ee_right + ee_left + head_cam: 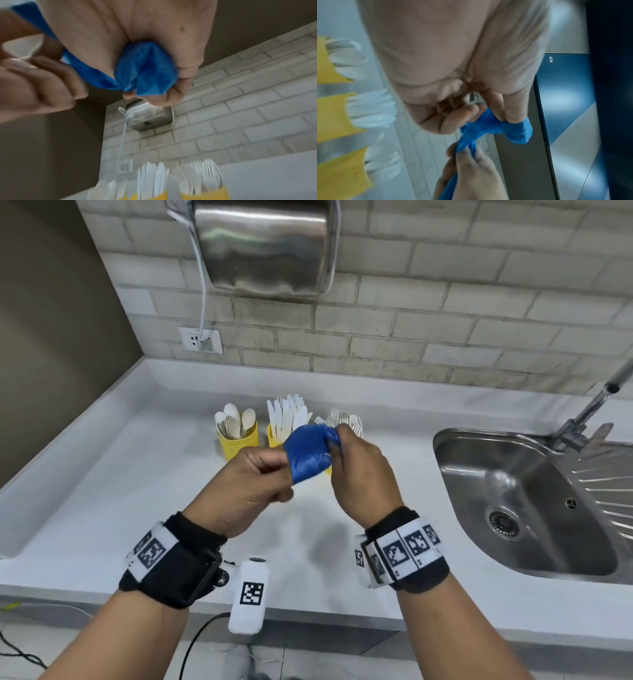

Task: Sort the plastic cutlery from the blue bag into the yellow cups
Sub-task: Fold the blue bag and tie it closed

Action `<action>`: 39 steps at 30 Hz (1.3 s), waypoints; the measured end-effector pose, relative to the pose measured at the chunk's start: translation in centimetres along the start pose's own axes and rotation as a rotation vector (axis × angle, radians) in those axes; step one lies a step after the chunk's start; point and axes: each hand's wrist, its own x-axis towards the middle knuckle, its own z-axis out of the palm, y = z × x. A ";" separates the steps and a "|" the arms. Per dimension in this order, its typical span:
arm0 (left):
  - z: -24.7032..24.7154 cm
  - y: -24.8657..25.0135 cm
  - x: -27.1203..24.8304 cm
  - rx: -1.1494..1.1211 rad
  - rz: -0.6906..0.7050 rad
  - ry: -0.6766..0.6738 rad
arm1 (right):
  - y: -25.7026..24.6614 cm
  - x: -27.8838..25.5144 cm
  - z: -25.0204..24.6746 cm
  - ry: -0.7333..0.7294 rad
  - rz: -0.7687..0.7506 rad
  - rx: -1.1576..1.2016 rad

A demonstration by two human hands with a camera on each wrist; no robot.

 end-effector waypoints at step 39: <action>0.3 0.8 -1.5 0.079 0.259 0.081 | -1.3 -4.9 1.6 -0.077 -0.112 0.210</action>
